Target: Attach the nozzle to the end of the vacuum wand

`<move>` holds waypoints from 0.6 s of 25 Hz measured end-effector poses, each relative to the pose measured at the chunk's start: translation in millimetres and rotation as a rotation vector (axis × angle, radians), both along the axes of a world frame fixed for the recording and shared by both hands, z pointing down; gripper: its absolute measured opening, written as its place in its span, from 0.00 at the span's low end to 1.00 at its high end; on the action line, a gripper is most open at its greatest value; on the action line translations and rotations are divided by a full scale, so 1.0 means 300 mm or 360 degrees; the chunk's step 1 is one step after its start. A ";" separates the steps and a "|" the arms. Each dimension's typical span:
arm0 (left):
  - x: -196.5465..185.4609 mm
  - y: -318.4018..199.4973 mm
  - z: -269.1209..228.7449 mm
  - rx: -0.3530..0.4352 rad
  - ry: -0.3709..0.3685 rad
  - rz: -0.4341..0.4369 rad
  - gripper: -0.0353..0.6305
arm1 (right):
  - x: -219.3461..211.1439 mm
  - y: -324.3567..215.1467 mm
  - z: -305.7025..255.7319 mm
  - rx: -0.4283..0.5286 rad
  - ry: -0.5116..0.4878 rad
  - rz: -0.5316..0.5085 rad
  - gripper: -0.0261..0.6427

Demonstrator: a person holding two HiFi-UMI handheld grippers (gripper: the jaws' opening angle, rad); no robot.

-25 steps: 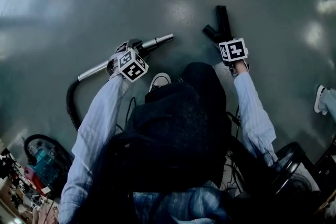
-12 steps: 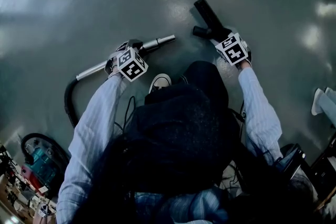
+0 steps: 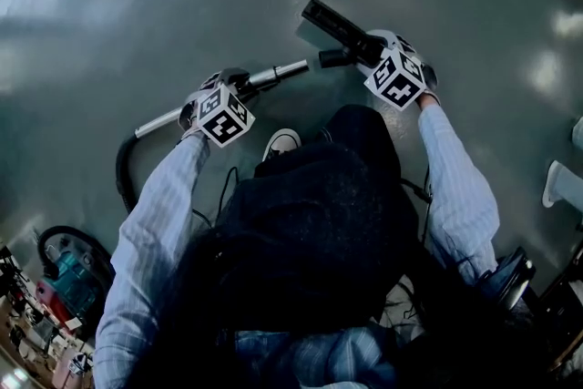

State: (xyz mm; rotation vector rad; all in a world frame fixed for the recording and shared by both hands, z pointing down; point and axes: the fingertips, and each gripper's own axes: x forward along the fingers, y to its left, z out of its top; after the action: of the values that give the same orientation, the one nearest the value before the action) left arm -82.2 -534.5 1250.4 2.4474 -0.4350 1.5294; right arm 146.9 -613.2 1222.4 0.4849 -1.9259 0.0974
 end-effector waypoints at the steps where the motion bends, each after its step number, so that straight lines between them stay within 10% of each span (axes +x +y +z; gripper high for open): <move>1: -0.004 0.006 -0.006 0.0009 0.0006 -0.0001 0.34 | -0.015 0.007 -0.003 0.0008 0.0016 -0.0036 0.44; 15: 0.017 -0.006 -0.072 0.0079 -0.0017 0.0072 0.32 | -0.122 -0.028 -0.072 0.0089 0.0039 -0.0270 0.43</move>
State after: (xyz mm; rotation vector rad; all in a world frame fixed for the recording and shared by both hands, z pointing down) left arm -77.1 -536.4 1228.9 2.5040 -0.4272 1.5682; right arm 110.3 -621.7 1200.9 0.3559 -1.9415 -0.0721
